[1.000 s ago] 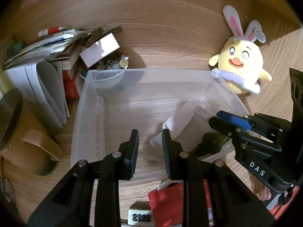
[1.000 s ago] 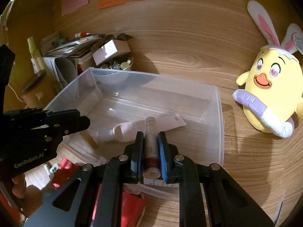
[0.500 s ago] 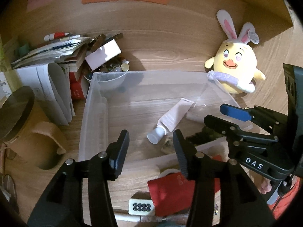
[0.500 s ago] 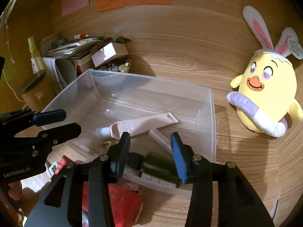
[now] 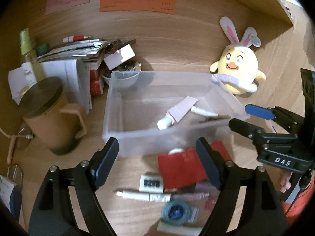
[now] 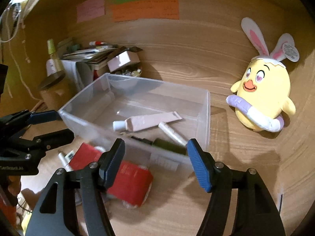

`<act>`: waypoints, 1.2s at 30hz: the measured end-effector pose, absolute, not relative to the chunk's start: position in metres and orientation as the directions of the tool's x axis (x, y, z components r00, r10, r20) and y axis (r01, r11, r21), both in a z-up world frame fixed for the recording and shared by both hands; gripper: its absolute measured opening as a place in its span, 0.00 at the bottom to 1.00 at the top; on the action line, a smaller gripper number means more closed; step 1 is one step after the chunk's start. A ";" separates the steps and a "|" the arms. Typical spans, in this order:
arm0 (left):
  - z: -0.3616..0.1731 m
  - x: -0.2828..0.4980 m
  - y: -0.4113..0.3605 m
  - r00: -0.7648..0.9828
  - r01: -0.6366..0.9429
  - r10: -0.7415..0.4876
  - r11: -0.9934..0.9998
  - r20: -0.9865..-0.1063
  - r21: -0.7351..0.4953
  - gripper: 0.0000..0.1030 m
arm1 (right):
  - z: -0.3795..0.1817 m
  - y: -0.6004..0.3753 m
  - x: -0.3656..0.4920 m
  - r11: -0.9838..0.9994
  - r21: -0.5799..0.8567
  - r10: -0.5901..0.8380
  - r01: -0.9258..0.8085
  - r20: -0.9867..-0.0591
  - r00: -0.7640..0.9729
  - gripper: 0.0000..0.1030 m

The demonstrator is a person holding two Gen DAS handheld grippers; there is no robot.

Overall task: Organize objects
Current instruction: 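Grasp the blue tape roll with the left tool while the right tool grasps the white marker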

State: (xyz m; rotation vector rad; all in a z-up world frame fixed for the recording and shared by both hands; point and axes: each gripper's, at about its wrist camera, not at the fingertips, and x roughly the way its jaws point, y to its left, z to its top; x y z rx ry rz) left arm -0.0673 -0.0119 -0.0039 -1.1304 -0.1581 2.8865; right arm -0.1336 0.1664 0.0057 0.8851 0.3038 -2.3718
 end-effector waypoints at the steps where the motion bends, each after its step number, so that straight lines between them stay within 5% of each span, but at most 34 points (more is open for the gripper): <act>1: -0.005 -0.062 -0.011 -0.733 0.003 0.066 -0.995 -0.677 -0.101 0.79 | 0.006 0.168 -0.129 -0.801 -0.008 -0.447 0.598 -0.656 -0.608 0.61; 16: -0.039 -0.010 0.003 -0.674 -0.021 0.084 -0.995 -0.734 -0.094 0.81 | -0.035 0.175 -0.052 -0.723 0.101 -0.527 0.684 -0.721 -0.450 0.61; 25: -0.066 -0.018 0.009 -0.608 -0.037 0.139 -0.988 -0.782 -0.147 0.37 | -0.042 0.177 -0.023 -0.686 0.117 -0.546 0.718 -0.735 -0.402 0.61; 30: -0.061 -0.013 0.001 -0.630 -0.011 0.142 -0.985 -0.764 -0.174 0.37 | -0.043 0.165 -0.012 -0.646 0.121 -0.572 0.754 -0.731 -0.372 0.57; 36: -0.048 0.005 -0.017 -0.661 0.031 0.123 -0.981 -0.740 -0.191 0.37 | -0.055 0.138 -0.005 -0.588 0.104 -0.569 0.802 -0.758 -0.318 0.40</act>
